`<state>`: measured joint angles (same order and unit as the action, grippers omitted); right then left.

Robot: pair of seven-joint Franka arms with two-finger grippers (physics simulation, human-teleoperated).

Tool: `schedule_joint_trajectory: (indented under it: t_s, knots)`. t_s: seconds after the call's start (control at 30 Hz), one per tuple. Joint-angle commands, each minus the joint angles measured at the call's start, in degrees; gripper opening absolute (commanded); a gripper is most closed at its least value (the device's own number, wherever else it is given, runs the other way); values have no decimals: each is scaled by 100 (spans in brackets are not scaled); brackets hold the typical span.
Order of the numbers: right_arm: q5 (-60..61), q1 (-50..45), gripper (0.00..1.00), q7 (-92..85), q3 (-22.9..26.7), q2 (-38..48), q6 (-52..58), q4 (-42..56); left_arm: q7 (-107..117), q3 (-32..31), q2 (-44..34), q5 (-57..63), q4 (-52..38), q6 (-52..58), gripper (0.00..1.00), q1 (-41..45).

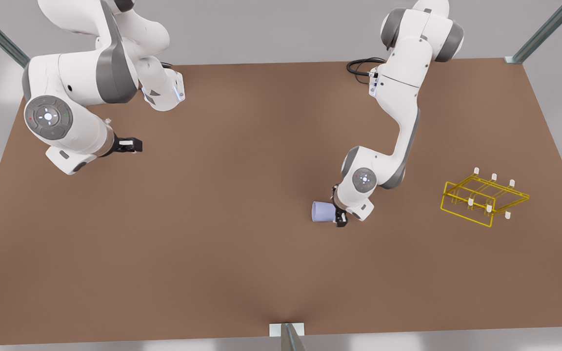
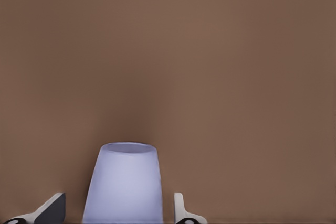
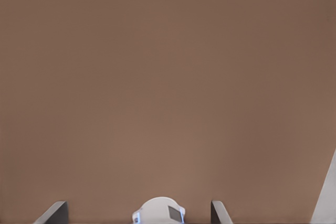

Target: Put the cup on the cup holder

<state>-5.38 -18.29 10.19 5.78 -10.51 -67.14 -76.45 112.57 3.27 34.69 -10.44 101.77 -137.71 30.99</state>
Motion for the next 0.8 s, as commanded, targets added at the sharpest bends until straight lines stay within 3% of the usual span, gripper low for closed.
schedule_joint_trajectory:
  t_s: [0.0, 0.77]
  knots:
    - [2, 1, 100, 660, 2, 5, 25, -10, 793, -28, 20, 7, -8, -195, 100, 4]
    - [11, -70, 100, 493, -59, -144, 61, -54, 661, -151, 653, -37, -228, -537, 100, 197]
